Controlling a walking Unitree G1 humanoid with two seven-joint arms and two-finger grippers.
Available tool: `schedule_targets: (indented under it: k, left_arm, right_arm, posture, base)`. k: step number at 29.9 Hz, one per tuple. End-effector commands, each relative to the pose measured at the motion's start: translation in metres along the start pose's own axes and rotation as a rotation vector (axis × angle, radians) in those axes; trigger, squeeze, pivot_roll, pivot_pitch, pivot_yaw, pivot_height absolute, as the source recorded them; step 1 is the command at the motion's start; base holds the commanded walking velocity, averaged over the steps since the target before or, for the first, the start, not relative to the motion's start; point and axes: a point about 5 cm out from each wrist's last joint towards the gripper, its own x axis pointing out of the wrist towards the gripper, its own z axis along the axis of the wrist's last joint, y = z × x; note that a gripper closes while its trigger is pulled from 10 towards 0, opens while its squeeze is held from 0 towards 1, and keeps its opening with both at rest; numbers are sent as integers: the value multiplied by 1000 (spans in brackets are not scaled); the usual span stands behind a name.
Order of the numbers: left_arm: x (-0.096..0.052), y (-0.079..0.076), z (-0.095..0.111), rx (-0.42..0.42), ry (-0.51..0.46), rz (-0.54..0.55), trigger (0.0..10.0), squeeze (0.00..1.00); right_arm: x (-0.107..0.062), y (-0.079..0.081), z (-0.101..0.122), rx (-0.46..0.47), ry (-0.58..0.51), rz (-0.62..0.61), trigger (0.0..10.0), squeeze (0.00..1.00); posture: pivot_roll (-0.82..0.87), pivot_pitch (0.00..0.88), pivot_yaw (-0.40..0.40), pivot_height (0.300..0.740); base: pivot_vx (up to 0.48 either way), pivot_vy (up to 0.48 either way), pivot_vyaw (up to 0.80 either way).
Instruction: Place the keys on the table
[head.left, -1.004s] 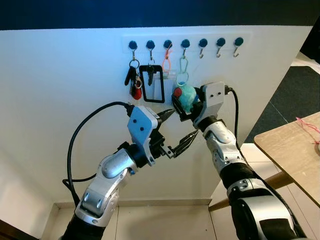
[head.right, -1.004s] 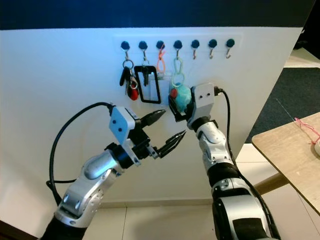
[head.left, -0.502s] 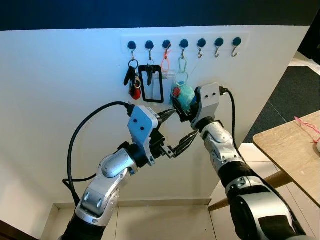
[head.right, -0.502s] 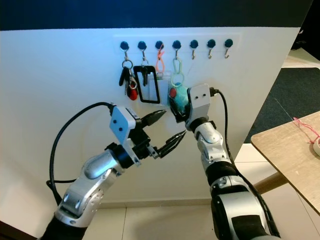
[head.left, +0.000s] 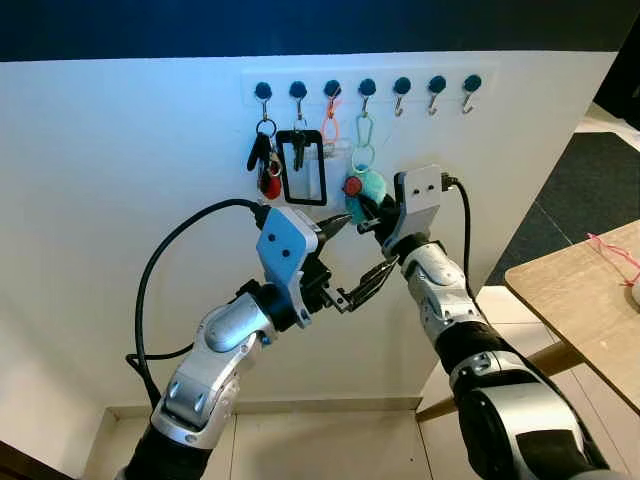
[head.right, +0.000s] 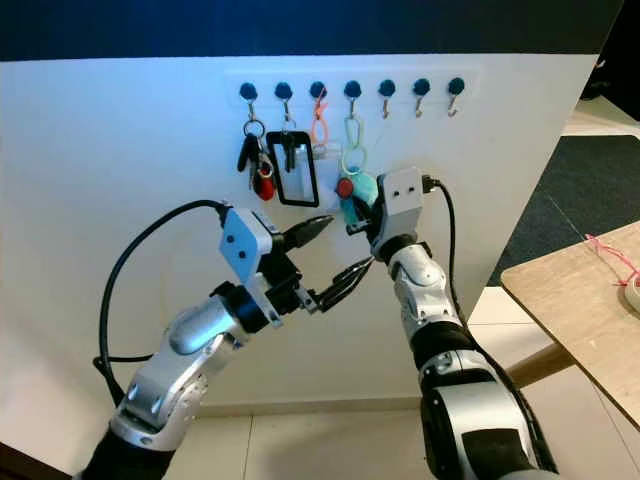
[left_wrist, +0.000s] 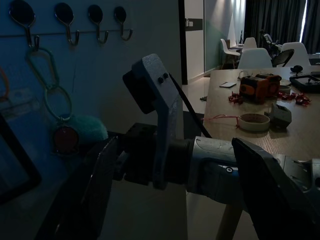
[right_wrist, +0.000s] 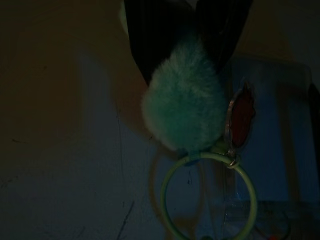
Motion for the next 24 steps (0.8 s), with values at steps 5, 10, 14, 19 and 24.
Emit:
schedule_targets:
  k: [5, 10, 14, 19, 24]
  left_arm:
    - [2, 2, -1, -4, 8, 15, 10000, 0]
    - [2, 5, 1, -4, 7, 25, 10000, 0]
    - [-1, 6, 0, -6, 14, 30, 10000, 0]
    - [-2, 5, -1, -9, 19, 30, 10000, 0]
    - [1, 3, 0, -13, 18, 11, 10000, 0]
  right_arm:
    - [7, 2, 18, 28, -89, 6, 0, 0]
    - [7, 4, 35, -41, -183, 15, 3843, 0]
    - [4, 6, 44, -45, -240, 10, 9843, 0]
    - [-2, 9, 52, -64, -297, 18, 4392, 0]
    - [-4, 8, 64, -53, -351, -1, 2275, 0]
  posture:
    - [18, 63, 2, 740]
    - [23, 71, 1, 740]
    - [23, 72, 1, 740]
    - [20, 76, 9, 740]
    - [15, 80, 20, 740]
  base:
    - [0, 0, 0]
    - [0, 0, 0]
    - [0, 0, 0]
    - [0, 0, 0]
    - [0, 0, 0]
